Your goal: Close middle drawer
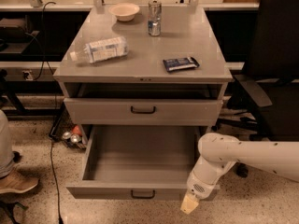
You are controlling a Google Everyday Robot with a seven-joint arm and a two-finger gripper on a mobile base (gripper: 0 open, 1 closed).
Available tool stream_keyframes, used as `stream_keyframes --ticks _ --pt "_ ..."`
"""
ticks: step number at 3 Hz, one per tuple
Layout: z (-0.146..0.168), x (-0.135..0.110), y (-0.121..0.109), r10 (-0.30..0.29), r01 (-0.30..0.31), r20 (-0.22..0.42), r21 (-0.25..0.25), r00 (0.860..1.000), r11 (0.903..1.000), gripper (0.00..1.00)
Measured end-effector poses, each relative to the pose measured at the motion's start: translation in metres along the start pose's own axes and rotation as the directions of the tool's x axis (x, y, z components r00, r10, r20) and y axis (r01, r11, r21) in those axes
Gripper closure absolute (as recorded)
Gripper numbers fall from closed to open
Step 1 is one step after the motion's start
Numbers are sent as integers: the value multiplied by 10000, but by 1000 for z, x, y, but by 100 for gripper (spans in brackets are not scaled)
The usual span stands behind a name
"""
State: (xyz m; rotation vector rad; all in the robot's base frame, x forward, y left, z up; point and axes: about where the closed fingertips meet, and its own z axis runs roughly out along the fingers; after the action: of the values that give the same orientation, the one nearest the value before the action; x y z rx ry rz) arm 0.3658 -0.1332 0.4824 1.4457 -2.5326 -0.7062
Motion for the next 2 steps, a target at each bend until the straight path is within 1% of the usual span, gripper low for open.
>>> stream_keyframes --ticks 1,2 --pt "25 -16 -25 14 -27 804 158 9968 9999 100" --pt "46 -40 -52 -53 -55 1977 543 9802 9985 100"
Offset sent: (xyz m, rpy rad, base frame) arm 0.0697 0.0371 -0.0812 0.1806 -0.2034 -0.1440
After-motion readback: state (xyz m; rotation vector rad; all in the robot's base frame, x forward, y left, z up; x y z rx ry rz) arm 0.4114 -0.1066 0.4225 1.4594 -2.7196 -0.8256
